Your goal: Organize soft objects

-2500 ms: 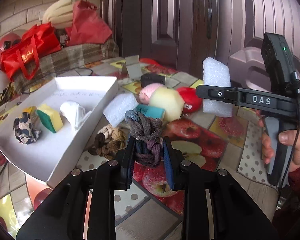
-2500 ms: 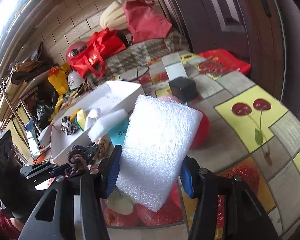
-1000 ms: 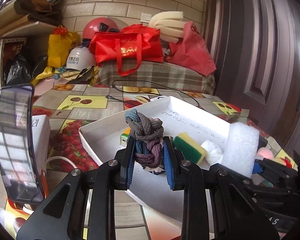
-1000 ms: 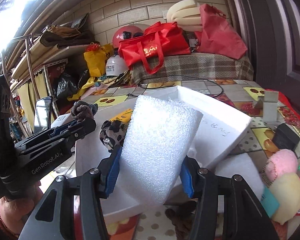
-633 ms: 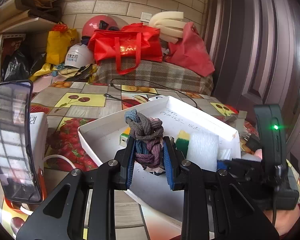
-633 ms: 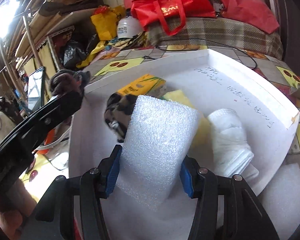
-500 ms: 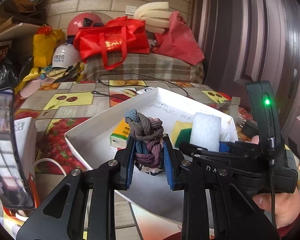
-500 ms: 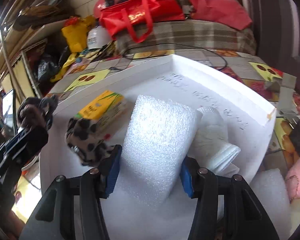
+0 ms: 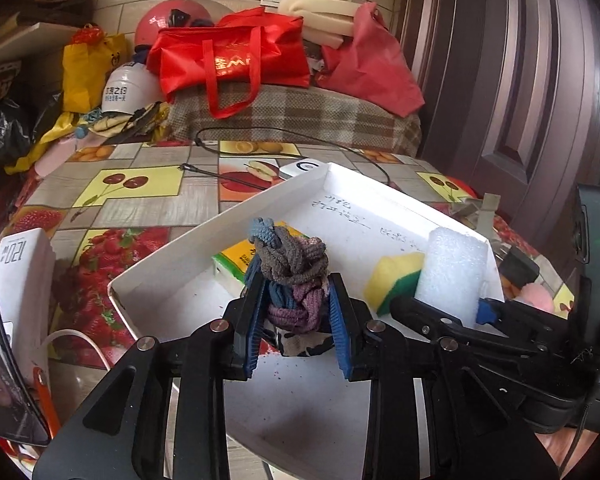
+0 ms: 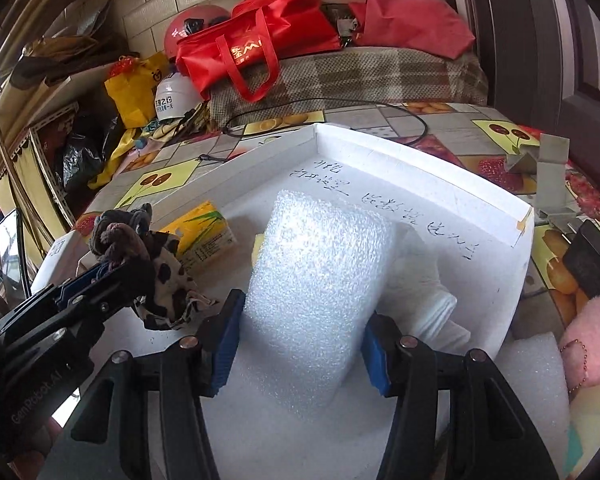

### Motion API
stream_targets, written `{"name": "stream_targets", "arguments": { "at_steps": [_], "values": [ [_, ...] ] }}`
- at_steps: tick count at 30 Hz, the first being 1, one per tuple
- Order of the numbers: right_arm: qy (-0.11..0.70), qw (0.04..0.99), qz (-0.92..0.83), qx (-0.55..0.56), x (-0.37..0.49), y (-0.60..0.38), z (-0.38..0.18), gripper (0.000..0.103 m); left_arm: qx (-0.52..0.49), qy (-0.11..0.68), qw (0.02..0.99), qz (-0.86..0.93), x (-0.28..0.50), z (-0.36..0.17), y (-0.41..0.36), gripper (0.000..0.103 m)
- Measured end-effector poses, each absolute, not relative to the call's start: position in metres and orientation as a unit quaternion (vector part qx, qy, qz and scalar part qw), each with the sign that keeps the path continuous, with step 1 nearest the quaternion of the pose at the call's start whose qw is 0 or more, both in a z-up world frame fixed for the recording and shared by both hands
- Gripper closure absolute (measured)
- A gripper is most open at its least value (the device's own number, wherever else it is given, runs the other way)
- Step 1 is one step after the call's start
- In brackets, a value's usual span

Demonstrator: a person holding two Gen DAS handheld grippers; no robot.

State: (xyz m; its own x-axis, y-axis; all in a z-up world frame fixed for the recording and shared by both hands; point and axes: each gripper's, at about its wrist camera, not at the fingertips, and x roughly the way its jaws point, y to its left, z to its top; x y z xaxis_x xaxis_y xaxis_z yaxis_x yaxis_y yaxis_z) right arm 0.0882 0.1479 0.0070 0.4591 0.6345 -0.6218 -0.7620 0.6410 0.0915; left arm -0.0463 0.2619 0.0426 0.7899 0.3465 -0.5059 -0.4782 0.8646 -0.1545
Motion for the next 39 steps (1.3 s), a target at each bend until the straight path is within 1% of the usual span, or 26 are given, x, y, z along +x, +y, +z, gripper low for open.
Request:
{"name": "stream_targets", "arguments": {
  "at_steps": [2,3,4,5,6,7,9,10,11,12,13,18,25,39],
  "values": [
    [0.314,0.851,0.409,-0.099,0.087,0.148,0.008,0.047,-0.127,0.233,0.933,0.243,-0.047,0.044,0.259,0.055],
    [0.313,0.853,0.406,-0.1,0.087,0.148,0.008,0.044,-0.122,0.229,0.931,0.257,-0.049,0.045,0.257,0.046],
    [0.311,0.854,0.404,-0.101,0.086,0.148,0.009,0.039,-0.122,0.224,0.929,0.267,-0.05,0.045,0.259,0.038],
    [0.308,0.859,0.397,-0.101,0.086,0.147,0.009,0.035,-0.128,0.219,0.928,0.272,-0.053,0.045,0.261,0.034],
    [0.307,0.863,0.389,-0.096,0.087,0.145,0.01,0.028,-0.136,0.215,0.927,0.275,-0.056,0.045,0.265,0.019],
    [0.308,0.867,0.382,-0.089,0.09,0.142,0.01,0.02,-0.144,0.21,0.927,0.276,-0.059,0.045,0.268,0.001],
    [0.31,0.871,0.375,-0.074,0.093,0.136,0.011,0.019,-0.152,0.199,0.927,0.281,-0.064,0.046,0.27,0.0],
    [0.305,0.872,0.375,-0.074,0.091,0.136,0.012,0.014,-0.152,0.193,0.927,0.283,-0.067,0.047,0.27,0.0],
    [0.299,0.877,0.367,-0.078,0.089,0.136,0.013,0.01,-0.15,0.187,0.928,0.285,-0.069,0.048,0.268,0.0],
    [0.293,0.881,0.362,-0.082,0.086,0.136,0.014,0.003,-0.146,0.182,0.929,0.288,-0.07,0.049,0.266,0.0],
    [0.288,0.883,0.359,-0.087,0.084,0.137,0.014,0.0,-0.138,0.179,0.929,0.293,-0.069,0.05,0.263,0.0],
    [0.239,0.895,0.357,-0.117,0.065,0.141,0.021,0.0,-0.114,0.159,0.93,0.312,-0.074,0.054,0.253,0.0],
    [0.174,0.903,0.364,-0.15,0.041,0.145,0.028,0.0,-0.109,0.15,0.929,0.319,-0.076,0.054,0.252,0.0],
    [0.14,0.911,0.359,-0.147,0.029,0.141,0.031,0.0,-0.117,0.13,0.929,0.327,-0.085,0.056,0.254,0.0]
  ]
}}
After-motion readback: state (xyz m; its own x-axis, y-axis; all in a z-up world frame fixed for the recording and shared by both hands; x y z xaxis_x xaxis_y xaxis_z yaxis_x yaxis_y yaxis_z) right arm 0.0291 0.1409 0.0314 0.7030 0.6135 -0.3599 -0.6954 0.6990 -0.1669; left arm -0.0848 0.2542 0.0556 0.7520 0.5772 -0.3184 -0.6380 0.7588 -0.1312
